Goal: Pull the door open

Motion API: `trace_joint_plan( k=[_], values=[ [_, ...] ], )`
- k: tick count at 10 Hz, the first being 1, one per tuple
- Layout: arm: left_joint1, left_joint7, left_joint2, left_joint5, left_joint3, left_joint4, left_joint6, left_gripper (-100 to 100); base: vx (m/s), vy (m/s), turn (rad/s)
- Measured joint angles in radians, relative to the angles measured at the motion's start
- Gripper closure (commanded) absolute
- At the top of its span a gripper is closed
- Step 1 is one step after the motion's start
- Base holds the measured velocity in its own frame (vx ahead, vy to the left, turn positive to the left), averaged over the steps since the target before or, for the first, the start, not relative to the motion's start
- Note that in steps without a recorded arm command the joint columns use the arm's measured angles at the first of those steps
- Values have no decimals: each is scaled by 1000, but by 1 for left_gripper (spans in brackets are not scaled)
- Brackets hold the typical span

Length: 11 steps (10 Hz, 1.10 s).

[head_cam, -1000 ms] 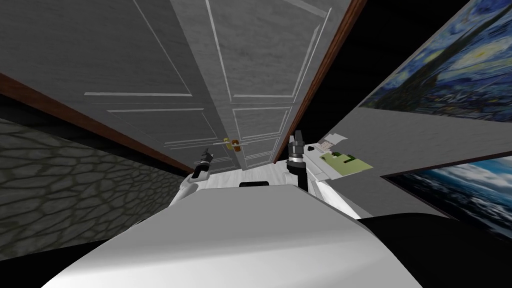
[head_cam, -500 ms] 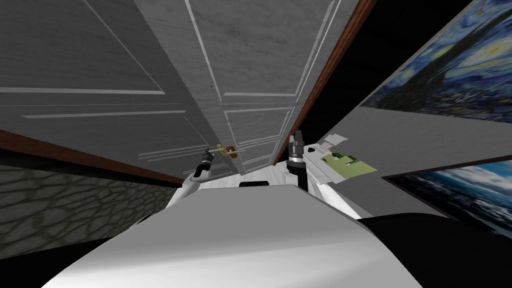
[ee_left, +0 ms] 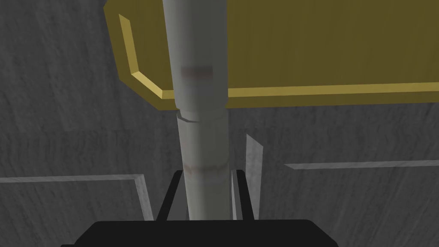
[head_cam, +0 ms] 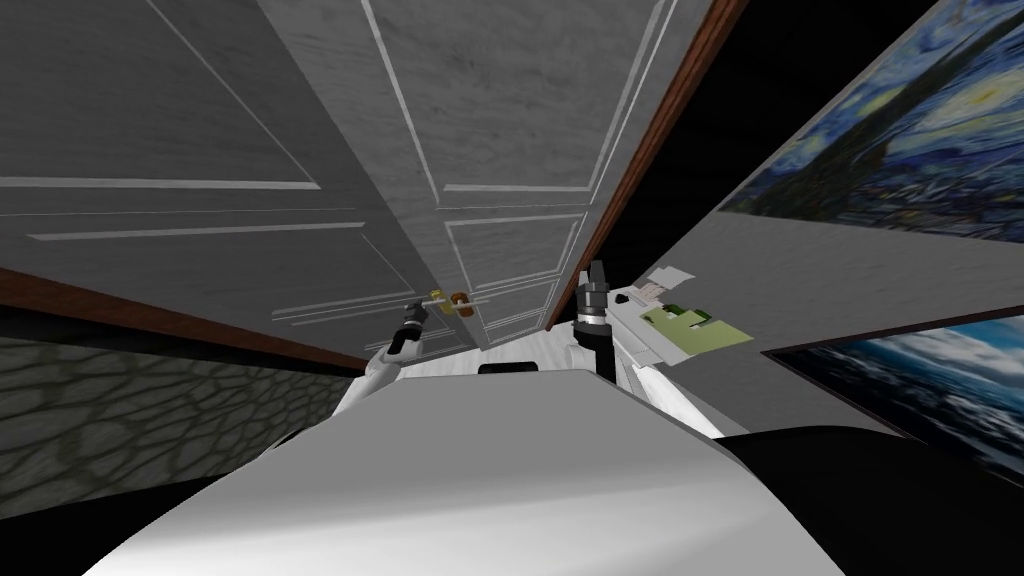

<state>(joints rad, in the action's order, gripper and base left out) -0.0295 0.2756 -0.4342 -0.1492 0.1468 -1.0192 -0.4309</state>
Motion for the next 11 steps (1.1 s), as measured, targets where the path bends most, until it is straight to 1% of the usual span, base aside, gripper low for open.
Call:
trace_joint_plan(
  k=[2,4,5,6,8,10,11],
  values=[
    [1,0,1,0,-1,1,0,100,-44,8,-17],
    [9,11,-13,-1,-6,-11,-1,100,-170,30,-63],
    [10,17,-21,0,-13,-11,-3,100,-172,15,-62],
    [18,23,-25,0,-19,-16,-7,100,-175,34,-84],
    [32,44,-42,1,-43,-21,-14,100,-204,52,-119],
    [43,66,-56,4,-71,-37,-18,100,-210,76,-131],
    [51,79,-65,4,-85,-52,-21,100,-195,78,-102]
  ],
)
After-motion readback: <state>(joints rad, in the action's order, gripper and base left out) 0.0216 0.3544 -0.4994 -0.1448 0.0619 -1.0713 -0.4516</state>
